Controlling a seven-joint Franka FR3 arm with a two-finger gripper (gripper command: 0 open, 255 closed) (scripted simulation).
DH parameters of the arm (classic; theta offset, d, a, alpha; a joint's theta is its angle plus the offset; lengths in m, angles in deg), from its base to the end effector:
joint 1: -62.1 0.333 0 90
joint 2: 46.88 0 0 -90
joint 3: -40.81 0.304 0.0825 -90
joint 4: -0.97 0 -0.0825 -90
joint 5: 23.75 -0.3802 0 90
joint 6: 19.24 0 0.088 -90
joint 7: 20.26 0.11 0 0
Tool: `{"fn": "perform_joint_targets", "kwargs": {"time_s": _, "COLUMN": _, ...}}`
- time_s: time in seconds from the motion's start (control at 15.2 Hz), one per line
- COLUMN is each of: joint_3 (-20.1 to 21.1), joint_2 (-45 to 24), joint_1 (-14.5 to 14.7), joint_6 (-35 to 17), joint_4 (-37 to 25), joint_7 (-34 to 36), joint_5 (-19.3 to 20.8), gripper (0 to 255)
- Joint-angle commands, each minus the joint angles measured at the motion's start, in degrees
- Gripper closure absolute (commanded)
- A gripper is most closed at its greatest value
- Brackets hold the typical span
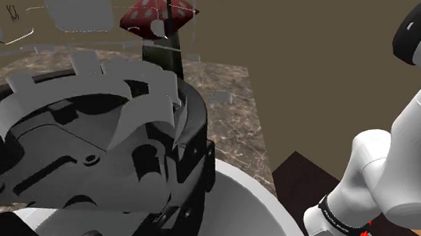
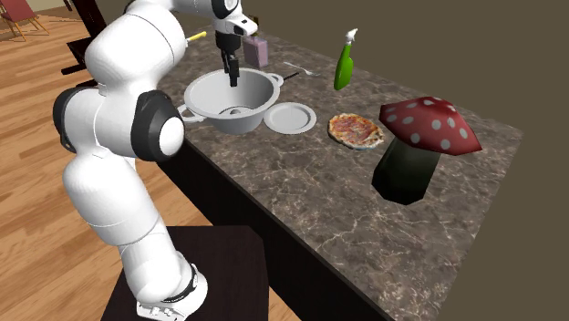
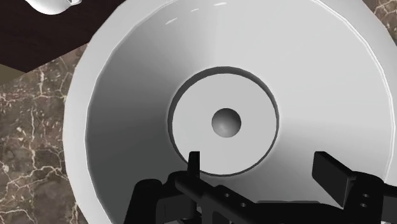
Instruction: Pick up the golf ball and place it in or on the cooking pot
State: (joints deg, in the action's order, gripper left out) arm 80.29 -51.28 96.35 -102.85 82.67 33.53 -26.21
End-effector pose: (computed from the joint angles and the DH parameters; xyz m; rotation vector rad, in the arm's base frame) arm 0.1661 0.5320 0.6340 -3.0728 -0.5456 0.1460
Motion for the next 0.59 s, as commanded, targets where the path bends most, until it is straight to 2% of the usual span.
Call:
{"fn": "perform_joint_targets", "kwargs": {"time_s": 0.0, "joint_3": 0.27, "joint_2": -1.85, "joint_1": 0.59, "joint_6": 4.08, "joint_4": -5.53, "joint_7": 0.81, "joint_5": 1.18, "gripper": 0}}
{"fn": "perform_joint_targets", "kwargs": {"time_s": 0.07, "joint_3": 0.48, "joint_2": -3.08, "joint_1": 1.10, "joint_6": 6.00, "joint_4": -8.44, "joint_7": 1.35, "joint_5": 1.98, "gripper": 0}}
{"fn": "perform_joint_targets", "kwargs": {"time_s": 0.53, "joint_3": 0.44, "joint_2": -3.08, "joint_1": 1.14, "joint_6": 6.01, "joint_4": -8.45, "joint_7": 1.34, "joint_5": 1.97, "gripper": 0}}
